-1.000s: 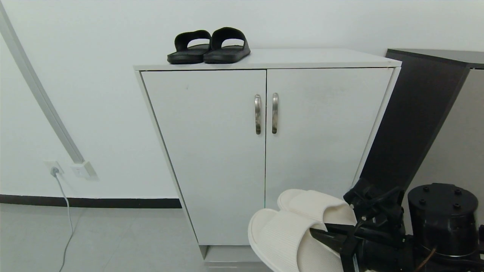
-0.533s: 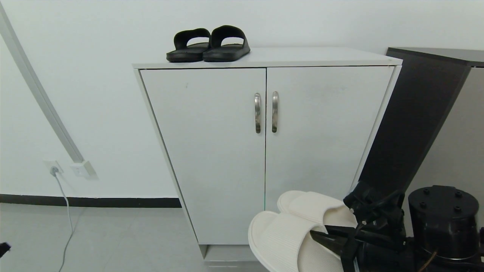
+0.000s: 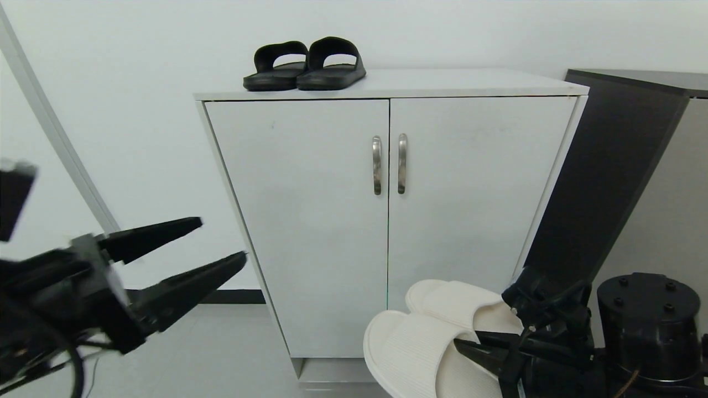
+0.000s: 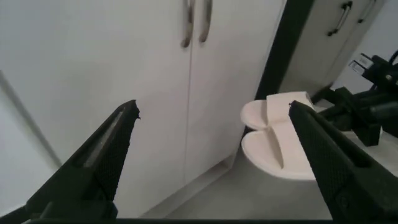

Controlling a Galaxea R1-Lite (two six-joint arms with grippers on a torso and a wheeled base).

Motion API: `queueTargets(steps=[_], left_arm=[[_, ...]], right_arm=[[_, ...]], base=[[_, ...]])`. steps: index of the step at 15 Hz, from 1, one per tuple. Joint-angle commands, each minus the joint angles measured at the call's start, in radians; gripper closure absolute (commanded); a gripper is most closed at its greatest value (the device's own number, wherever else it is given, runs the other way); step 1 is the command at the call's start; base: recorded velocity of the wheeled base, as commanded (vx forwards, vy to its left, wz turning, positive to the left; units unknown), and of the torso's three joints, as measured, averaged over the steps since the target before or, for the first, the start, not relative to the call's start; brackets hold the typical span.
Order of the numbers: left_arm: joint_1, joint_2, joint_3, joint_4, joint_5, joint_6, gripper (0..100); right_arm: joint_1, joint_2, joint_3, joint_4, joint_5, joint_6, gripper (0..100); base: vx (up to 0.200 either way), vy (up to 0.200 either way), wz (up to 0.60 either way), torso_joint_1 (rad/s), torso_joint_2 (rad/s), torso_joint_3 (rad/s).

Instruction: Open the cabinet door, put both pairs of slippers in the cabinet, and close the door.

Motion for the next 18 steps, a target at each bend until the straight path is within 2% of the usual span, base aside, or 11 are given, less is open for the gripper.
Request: queueTargets(steps=[1, 3, 5, 6, 7, 10, 11, 13, 14, 18], left_arm=[[-0.183, 0.253, -0.194, -0.042, 0.047, -0.003, 0], [-0.292, 0.353, -0.294, -0.042, 0.088, -0.003, 0], [-0.347, 0.445, -0.393, -0.042, 0.09, -0.018, 0], [-0.351, 0.457, -0.407, -0.042, 0.09, -0.023, 0], [-0.376, 0.531, -0.504, -0.037, 0.082, -0.066, 0], [-0.382, 0.589, -0.625, 0.023, -0.004, -0.143, 0], [-0.382, 0.615, -0.682, 0.05, -0.042, -0.196, 0], [-0.381, 0.652, -0.74, 0.053, -0.047, -0.27, 0], [-0.378, 0.666, -0.757, 0.055, -0.045, -0.291, 0], [-0.365, 0.695, -0.768, 0.056, -0.017, -0.291, 0]], right_arm=[[0.001, 0.008, 0.0, 0.0, 0.0, 0.001, 100], [0.001, 0.02, 0.0, 0.0, 0.0, 0.003, 100], [0.001, 0.025, -0.002, -0.002, 0.0, 0.006, 100], [0.001, 0.025, -0.002, -0.002, 0.0, 0.006, 100], [0.001, 0.023, 0.0, -0.003, 0.0, 0.004, 100], [0.001, 0.029, 0.0, -0.003, 0.0, 0.004, 100], [0.001, 0.028, 0.0, -0.003, 0.0, 0.003, 100], [0.0, 0.028, 0.0, -0.003, 0.0, 0.003, 100], [0.0, 0.028, 0.0, -0.003, 0.0, 0.003, 100], [-0.002, 0.028, -0.002, -0.003, 0.0, 0.004, 100]], base=[[0.0, 0.0, 0.0, 0.0, 0.0, 0.0], [0.0, 0.0, 0.0, 0.0, 0.0, 0.0], [0.0, 0.0, 0.0, 0.0, 0.0, 0.0], [0.0, 0.0, 0.0, 0.0, 0.0, 0.0], [0.0, 0.0, 0.0, 0.0, 0.0, 0.0], [0.0, 0.0, 0.0, 0.0, 0.0, 0.0], [0.0, 0.0, 0.0, 0.0, 0.0, 0.0], [0.0, 0.0, 0.0, 0.0, 0.0, 0.0], [0.0, 0.0, 0.0, 0.0, 0.0, 0.0], [0.0, 0.0, 0.0, 0.0, 0.0, 0.0]])
